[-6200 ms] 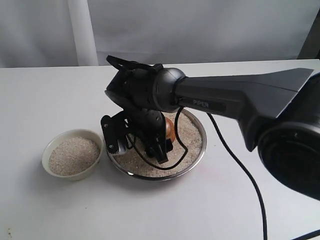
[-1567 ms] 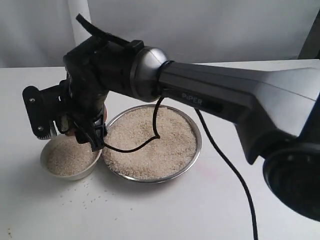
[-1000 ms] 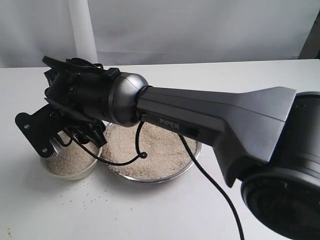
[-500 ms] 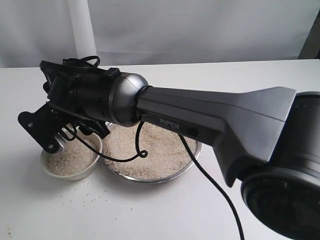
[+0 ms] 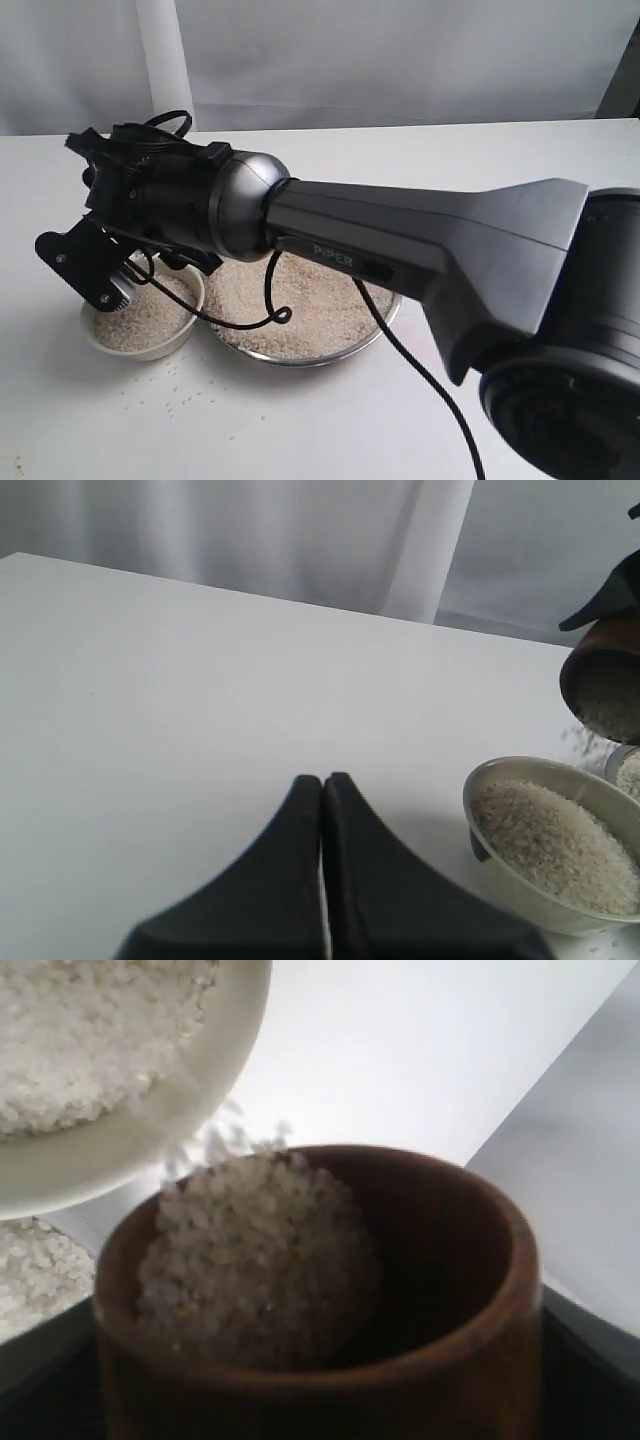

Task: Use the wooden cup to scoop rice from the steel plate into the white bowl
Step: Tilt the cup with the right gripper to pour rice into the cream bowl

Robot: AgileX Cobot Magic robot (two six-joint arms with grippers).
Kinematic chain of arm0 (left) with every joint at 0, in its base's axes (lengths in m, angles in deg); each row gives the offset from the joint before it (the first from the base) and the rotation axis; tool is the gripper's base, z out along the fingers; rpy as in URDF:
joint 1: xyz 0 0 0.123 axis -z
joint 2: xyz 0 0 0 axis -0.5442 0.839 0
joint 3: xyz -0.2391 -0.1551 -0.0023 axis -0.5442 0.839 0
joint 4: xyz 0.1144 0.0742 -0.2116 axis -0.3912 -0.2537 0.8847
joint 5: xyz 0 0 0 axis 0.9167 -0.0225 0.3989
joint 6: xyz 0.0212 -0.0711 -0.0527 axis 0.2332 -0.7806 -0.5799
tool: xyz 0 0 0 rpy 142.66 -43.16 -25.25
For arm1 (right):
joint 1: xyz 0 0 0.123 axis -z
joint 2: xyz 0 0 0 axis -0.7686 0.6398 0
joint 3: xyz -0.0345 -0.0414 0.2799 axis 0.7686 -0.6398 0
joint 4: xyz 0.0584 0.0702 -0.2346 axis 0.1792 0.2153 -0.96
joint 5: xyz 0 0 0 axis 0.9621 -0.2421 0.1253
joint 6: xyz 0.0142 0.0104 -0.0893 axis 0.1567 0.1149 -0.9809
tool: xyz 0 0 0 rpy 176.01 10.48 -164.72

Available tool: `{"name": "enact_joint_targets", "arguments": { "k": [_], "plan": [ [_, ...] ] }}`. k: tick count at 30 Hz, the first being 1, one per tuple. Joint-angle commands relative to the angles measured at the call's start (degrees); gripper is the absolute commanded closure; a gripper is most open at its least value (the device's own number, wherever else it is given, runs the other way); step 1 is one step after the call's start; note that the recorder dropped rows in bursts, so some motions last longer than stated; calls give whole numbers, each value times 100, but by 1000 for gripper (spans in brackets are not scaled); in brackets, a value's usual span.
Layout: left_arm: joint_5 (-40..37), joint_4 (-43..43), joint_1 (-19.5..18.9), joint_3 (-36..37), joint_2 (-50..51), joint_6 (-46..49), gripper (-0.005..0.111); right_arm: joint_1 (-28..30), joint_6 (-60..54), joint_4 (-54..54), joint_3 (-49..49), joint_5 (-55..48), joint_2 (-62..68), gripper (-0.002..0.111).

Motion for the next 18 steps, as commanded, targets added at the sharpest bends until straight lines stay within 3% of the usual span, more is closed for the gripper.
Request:
{"name": "enact_joint_targets", "arguments": {
  "k": [1,18],
  "plan": [
    [40,-16,0,-20,-13,-7,107,-90,-30,-346,48,-59,-27,108],
    [40,-16,0,-20,-13,-7,107,-357,-30,-1293,48,-253,-27,108]
  ]
}}
